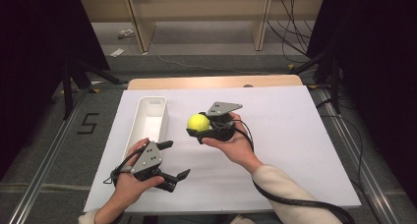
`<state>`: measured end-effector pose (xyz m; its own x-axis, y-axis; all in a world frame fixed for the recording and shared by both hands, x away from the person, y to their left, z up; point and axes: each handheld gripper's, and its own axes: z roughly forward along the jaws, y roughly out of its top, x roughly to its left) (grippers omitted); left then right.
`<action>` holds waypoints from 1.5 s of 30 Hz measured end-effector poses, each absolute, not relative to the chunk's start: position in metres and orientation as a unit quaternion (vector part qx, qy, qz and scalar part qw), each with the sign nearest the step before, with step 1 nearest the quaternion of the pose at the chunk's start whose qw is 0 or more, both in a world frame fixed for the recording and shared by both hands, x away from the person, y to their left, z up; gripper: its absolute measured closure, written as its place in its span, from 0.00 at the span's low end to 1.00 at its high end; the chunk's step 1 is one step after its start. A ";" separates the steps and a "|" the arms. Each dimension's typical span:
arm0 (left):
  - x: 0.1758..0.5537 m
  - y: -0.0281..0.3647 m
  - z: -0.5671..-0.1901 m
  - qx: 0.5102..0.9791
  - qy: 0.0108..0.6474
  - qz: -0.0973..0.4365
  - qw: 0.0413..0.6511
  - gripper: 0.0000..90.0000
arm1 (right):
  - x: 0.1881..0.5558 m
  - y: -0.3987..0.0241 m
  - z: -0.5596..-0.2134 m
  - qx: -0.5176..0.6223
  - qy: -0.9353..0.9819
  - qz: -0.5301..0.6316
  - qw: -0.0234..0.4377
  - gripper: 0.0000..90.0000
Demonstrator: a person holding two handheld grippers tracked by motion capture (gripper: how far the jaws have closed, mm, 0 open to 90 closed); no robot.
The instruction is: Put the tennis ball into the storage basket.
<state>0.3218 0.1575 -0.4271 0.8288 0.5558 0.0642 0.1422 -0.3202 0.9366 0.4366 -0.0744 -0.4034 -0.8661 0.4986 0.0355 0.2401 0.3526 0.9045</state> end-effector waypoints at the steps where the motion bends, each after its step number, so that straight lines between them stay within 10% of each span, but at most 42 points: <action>1: 0.322 0.158 -0.427 0.789 0.221 0.191 0.540 0.00 | 0.436 -0.074 -0.403 0.228 0.813 0.522 0.123 0.29; 45: 0.320 0.156 -0.428 0.794 0.215 0.192 0.535 0.00 | 0.438 -0.060 -0.396 0.215 0.813 0.527 0.126 0.29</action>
<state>0.3202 0.1558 -0.4280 0.8339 0.5470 0.0739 0.1364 -0.3339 0.9327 0.4380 -0.0596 -0.3956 -0.8758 0.4822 0.0226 0.2174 0.3523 0.9103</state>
